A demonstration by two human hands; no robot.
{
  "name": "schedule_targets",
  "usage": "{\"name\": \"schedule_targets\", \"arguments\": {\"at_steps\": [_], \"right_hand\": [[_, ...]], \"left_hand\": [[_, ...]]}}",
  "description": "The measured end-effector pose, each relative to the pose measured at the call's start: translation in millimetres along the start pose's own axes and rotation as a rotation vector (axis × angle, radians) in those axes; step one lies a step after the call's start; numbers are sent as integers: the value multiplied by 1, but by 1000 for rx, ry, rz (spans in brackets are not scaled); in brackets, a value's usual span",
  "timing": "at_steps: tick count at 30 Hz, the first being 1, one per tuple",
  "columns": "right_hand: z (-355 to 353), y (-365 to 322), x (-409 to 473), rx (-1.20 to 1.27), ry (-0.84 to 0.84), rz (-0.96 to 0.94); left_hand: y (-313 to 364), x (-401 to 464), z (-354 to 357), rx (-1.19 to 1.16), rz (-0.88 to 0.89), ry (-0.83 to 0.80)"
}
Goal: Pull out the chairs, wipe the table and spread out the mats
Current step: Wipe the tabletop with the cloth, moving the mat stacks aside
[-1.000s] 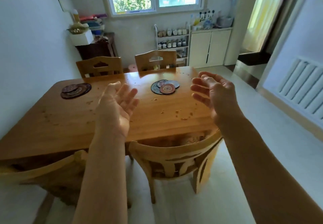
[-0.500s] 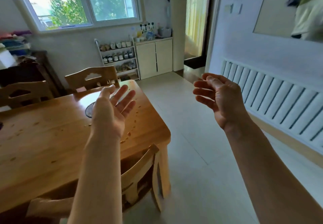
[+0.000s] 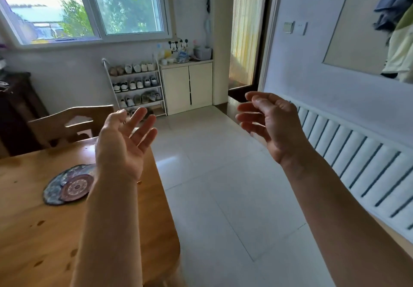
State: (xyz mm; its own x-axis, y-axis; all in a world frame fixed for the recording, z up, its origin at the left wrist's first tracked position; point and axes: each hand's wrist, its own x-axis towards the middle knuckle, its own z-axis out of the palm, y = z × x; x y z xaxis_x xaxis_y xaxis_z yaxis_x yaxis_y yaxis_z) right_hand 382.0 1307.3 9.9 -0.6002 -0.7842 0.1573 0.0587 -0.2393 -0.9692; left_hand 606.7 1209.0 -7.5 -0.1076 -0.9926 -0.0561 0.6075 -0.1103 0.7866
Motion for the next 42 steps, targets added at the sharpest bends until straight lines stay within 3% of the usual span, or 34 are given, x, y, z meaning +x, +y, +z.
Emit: {"name": "schedule_targets", "arguments": {"at_steps": [8,26,34,42], "right_hand": [[-17,26,120,100,-8,32],[-15,61,467,149,-325,54],[26,104,582,168,-383,84],[131,150,701,164,-441,81]], "left_hand": [[-41,90,60,-12,-15,10],[-132,331,222,-84,145,129],[-153,443,237,-70,169,182],[-131,588,213,-78,237,244]]}}
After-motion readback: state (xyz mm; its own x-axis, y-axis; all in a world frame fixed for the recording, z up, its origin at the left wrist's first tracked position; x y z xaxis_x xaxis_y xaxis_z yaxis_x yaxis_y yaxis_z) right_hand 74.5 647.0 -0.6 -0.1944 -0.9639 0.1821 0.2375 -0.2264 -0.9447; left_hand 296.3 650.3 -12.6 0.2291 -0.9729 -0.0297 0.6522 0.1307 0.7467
